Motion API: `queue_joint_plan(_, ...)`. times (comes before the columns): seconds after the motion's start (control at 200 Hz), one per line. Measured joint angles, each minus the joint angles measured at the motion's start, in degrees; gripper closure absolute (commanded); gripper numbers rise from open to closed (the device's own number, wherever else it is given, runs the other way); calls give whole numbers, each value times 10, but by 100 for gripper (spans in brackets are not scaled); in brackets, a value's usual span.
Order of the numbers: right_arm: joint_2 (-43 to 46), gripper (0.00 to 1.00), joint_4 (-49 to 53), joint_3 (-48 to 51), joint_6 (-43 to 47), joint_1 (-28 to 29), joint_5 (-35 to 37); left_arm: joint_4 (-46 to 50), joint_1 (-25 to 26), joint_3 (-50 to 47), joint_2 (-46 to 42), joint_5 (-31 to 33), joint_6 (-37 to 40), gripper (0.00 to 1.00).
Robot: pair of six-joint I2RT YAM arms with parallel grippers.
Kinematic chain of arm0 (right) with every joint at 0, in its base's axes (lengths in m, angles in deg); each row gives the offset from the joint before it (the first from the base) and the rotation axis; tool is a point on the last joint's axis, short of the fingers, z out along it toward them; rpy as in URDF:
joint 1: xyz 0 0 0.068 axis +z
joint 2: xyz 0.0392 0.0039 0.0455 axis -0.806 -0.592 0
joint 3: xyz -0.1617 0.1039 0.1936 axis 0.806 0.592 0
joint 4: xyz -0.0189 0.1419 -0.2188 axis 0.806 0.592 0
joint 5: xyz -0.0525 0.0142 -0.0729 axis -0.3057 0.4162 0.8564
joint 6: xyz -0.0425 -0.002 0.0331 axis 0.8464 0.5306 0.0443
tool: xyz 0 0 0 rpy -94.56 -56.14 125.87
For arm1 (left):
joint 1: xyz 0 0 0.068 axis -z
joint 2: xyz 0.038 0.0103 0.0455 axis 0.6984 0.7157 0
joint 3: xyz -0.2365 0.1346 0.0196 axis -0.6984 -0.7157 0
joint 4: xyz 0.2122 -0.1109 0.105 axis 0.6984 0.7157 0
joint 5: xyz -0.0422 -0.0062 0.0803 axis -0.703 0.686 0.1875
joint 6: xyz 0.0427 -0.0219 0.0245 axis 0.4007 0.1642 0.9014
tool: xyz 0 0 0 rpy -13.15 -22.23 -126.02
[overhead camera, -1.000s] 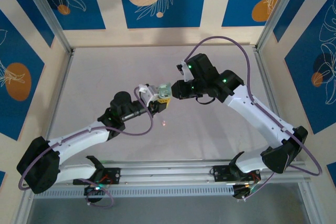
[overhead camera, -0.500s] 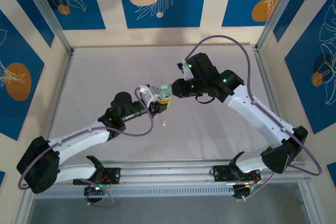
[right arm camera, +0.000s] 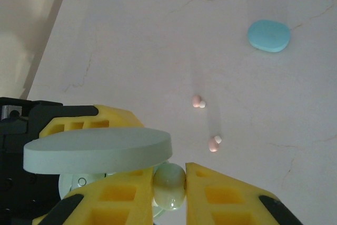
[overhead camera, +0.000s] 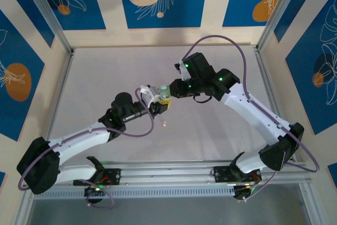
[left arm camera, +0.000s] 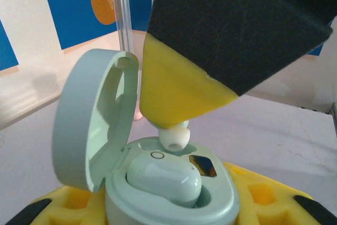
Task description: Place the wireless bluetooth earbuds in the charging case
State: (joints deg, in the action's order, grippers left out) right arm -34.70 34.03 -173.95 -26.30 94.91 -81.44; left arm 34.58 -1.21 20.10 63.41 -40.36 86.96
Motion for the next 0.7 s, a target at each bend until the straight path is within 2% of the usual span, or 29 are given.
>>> queue_joint_plan(0.7,-30,77,58,-53,24,41,75,1,1,0,0,7,0,65)
